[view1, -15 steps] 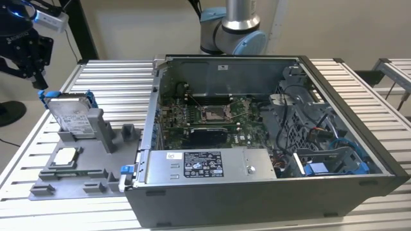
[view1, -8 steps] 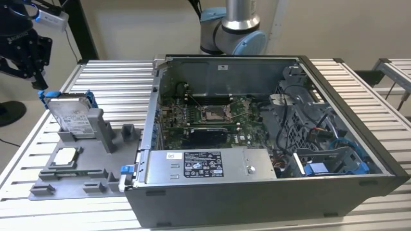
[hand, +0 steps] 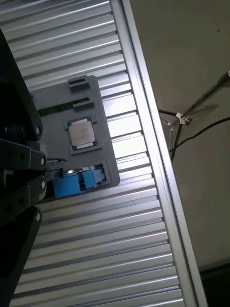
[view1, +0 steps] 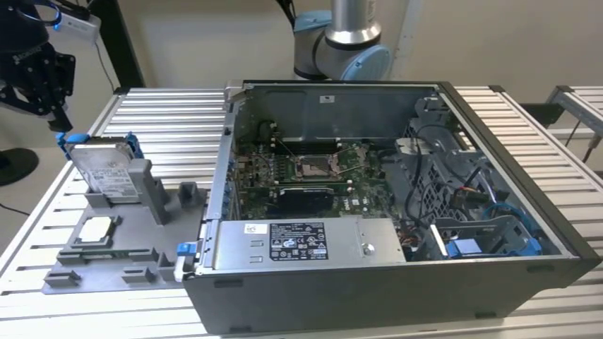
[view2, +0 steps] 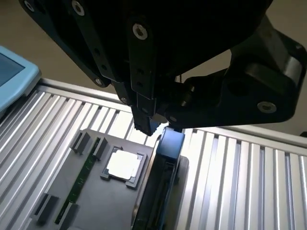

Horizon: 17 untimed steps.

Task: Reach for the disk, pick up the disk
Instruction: 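Pick up the disk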

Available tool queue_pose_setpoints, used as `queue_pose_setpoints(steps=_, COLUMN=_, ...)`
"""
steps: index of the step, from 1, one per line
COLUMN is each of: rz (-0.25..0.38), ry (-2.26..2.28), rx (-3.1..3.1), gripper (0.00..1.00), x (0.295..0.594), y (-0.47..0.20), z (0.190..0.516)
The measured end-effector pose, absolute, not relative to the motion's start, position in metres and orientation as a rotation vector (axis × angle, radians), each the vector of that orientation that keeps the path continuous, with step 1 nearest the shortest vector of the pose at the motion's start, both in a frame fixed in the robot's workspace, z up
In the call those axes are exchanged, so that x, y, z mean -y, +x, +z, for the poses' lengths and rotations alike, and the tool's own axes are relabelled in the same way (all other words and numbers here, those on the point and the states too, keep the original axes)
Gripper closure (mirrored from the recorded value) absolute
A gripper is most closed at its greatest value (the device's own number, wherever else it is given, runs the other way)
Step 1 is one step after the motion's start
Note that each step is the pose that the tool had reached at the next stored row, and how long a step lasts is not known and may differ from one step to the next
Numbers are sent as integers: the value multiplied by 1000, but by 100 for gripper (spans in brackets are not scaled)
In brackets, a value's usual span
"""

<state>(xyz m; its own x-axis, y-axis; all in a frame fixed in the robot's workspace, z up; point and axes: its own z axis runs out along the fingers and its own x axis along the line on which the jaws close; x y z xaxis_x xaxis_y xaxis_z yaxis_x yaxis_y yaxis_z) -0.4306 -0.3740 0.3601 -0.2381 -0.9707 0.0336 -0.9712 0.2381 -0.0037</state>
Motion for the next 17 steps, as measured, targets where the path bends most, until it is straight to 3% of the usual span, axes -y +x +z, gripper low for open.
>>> queue_pose_setpoints(steps=5, rz=61, ry=1967, rx=2448, gripper=100, x=374, y=-430, z=359)
queue_pose_setpoints(steps=17, rz=49, ry=1973, rx=2453, gripper=100, x=373, y=-430, z=354)
